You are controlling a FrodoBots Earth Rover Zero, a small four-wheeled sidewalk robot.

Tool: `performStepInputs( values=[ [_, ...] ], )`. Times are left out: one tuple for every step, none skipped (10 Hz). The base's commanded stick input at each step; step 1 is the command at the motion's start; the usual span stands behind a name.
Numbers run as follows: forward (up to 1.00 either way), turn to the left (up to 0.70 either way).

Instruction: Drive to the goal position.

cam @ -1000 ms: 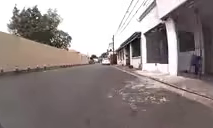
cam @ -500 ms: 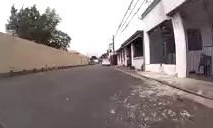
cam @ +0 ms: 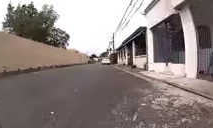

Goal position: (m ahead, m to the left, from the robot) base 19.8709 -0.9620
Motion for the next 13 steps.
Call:
performStepInputs(
  values=[
    [1.0,0.26],
    [1.0,0.0],
    [1.0,0.0],
    [1.0,0.0],
    [1.0,0.0],
    [1.0,0.0],
    [1.0,0.0],
    [1.0,0.0],
    [1.0,0.0],
    [1.0,0.0],
    [1.0,0.0],
    [1.0,0.0],
    [1.0,0.0]
  ],
)
